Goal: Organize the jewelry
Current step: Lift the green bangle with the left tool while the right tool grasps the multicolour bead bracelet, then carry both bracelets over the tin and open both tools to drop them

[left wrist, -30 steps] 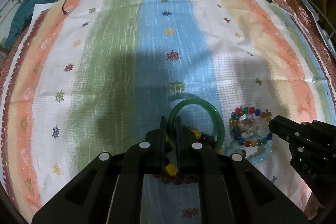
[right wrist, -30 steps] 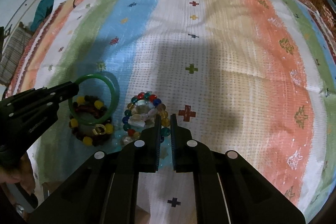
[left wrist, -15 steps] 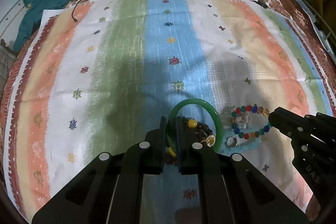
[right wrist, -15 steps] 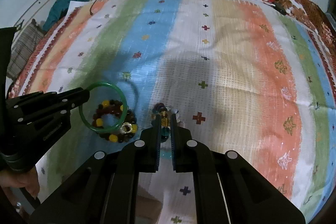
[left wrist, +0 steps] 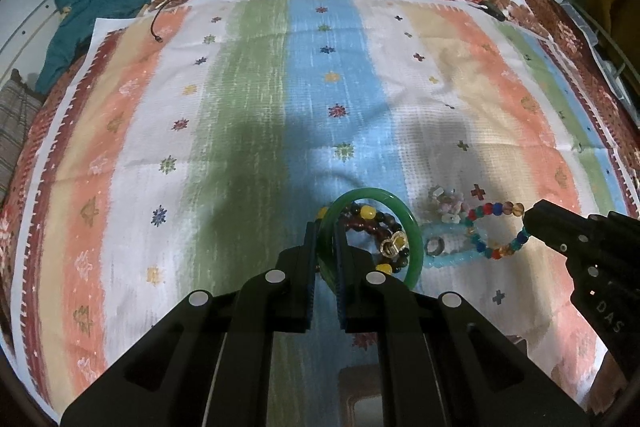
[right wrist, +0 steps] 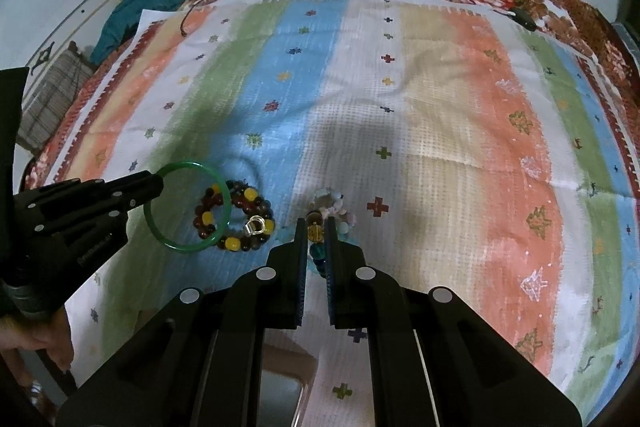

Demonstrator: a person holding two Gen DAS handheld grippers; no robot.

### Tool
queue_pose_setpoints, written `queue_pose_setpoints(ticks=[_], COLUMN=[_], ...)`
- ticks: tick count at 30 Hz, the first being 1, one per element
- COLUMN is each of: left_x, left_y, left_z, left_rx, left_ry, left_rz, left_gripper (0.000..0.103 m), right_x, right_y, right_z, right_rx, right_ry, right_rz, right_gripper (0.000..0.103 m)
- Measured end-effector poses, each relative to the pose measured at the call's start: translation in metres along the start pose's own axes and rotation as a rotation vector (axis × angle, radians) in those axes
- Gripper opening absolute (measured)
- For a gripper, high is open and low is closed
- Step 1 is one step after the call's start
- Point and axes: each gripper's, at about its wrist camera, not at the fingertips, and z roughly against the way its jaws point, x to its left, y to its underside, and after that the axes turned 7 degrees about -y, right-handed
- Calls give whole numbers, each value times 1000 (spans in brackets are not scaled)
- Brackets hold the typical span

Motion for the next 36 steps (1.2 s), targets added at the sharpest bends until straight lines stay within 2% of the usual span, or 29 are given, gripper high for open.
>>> queue_pose_setpoints(ticks=[18, 36], left_x=[-1, 1], left_y=[21, 56], left_z=[40, 79], left_rx=[-42, -79], left_ry=[35, 55], left_rz=[8, 21], left_gripper=[7, 7], right_x=[15, 45], right_y=[24, 56], right_z=[40, 83], right_rx=[-44, -101], right_ry=[-11, -39], right_rz=[21, 84], right_gripper=[9, 9])
